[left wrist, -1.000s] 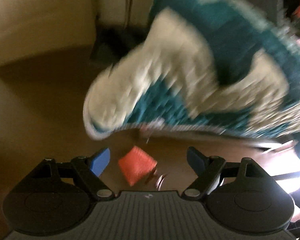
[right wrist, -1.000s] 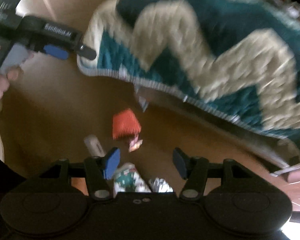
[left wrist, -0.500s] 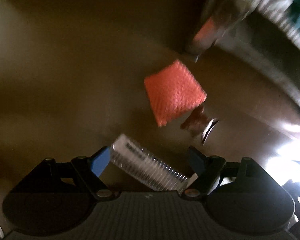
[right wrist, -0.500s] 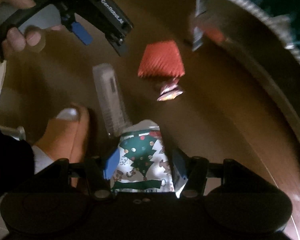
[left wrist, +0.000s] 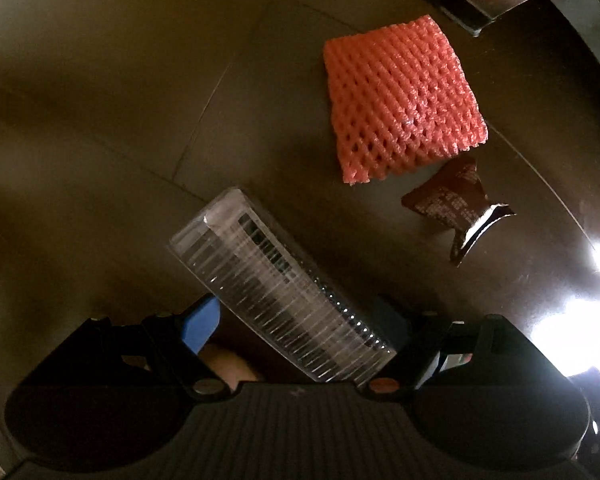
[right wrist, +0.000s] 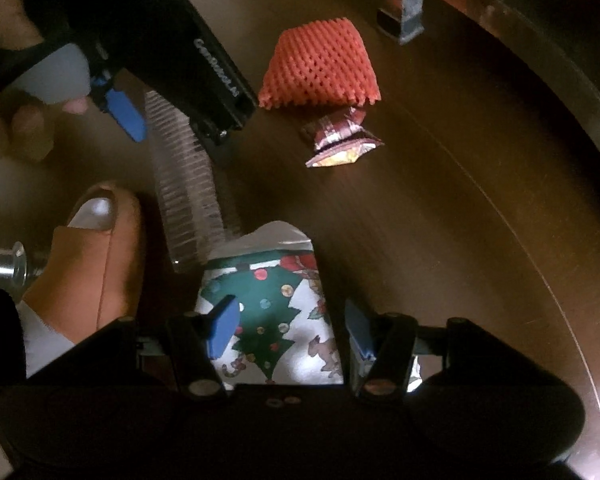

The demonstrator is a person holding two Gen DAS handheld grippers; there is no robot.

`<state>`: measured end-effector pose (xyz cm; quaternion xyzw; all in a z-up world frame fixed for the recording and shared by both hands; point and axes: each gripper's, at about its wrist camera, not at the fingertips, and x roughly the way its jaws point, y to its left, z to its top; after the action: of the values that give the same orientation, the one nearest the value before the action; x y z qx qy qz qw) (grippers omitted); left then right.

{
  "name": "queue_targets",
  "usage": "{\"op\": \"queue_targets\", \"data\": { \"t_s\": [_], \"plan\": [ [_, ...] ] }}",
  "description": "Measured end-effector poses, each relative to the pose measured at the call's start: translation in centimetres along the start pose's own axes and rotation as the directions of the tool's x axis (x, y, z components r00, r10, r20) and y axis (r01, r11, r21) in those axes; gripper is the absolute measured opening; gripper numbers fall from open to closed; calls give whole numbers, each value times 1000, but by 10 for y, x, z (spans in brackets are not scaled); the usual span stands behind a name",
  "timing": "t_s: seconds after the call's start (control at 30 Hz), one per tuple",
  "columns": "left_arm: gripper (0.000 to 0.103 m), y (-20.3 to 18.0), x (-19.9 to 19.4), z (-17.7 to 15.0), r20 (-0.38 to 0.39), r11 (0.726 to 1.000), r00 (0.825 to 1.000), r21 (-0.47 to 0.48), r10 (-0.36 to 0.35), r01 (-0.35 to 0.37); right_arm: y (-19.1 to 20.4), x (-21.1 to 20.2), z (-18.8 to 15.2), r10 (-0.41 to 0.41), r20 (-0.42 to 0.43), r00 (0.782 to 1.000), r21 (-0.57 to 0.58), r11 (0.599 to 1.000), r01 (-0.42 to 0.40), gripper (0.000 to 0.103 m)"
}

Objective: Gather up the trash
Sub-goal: 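Grasp the Christmas-tree printed paper bag with the right tool, then grasp the clear plastic tray with left while right holds the paper bag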

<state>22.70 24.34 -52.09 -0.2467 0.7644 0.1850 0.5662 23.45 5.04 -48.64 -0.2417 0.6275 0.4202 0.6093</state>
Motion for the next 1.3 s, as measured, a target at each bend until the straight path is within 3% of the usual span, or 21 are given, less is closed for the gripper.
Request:
{"op": "queue_targets", "data": {
  "t_s": [0.6,0.77,0.97,1.1,1.17,1.2,1.23,1.27,1.3],
  "plan": [
    [84,91,10,-36,-29,996,997,-63,-67,65,10,16,10,51,-29,998,26,998,-51,58],
    [82,116,6,-48,-25,986,997,-151,-70,65,10,21,12,60,-43,997,16,998,-60,58],
    [81,113,-10,-41,45,960,974,-161,-224,228,12,34,17,67,-72,995,39,997,-64,58],
    [81,99,-2,-32,24,962,974,-154,-225,226,12,39,19,73,-87,994,71,995,-67,58],
    [79,94,7,-30,19,968,978,-139,-209,209,11,38,18,97,-83,992,85,992,-90,57],
    [65,90,9,-28,20,973,981,-122,-193,194,10,37,17,100,-84,991,84,992,-93,56],
    [55,91,11,-27,11,978,984,-105,-180,180,11,37,16,95,-87,992,81,993,-88,49],
    [53,88,11,-29,6,978,983,-100,-183,183,10,37,15,92,-90,992,78,993,-85,41],
    [53,87,10,-28,16,978,983,-101,-183,184,10,37,15,90,-97,991,80,993,-82,27]
  ]
}}
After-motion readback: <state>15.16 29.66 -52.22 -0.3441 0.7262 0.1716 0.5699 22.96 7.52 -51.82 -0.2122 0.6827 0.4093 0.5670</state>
